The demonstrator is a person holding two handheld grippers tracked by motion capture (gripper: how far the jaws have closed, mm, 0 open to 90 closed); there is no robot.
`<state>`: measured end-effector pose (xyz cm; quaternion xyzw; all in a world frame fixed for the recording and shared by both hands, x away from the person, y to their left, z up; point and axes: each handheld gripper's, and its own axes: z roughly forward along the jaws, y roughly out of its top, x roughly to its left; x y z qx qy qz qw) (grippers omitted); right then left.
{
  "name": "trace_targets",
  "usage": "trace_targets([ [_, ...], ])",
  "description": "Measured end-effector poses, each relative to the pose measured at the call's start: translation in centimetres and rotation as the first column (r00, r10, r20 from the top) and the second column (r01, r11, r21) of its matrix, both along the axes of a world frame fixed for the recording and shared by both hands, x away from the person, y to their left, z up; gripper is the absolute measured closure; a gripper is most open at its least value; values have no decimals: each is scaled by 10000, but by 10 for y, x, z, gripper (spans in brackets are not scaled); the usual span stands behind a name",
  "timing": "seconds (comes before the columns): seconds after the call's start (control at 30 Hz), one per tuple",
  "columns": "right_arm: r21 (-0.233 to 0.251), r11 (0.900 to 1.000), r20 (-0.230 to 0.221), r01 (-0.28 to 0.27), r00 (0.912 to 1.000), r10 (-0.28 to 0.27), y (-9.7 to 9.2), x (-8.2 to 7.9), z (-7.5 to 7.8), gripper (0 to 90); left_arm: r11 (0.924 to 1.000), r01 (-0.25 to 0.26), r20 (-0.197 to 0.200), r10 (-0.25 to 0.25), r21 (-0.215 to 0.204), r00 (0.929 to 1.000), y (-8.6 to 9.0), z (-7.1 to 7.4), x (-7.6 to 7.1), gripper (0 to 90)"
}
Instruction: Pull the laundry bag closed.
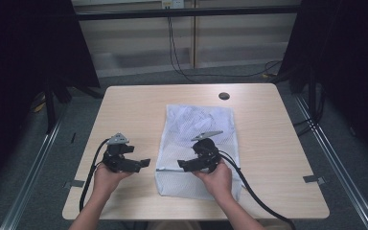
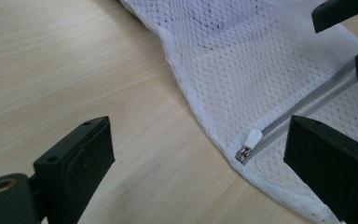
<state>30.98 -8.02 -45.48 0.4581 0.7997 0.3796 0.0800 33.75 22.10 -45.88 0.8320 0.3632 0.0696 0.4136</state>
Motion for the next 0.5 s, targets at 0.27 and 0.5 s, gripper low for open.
trace_targets([
  [0.27, 370, 9992, -219, -125, 9997, 133, 10, 4, -3, 216, 10000, 4, -80, -4, -64, 10000, 4, 0, 0, 84],
  [0.5, 650, 9975, -518, -275, 9982, 309, 18, 7, -9, 296, 10000, -10, -104, 10, -62, 9999, 4, 1, -1, 84],
])
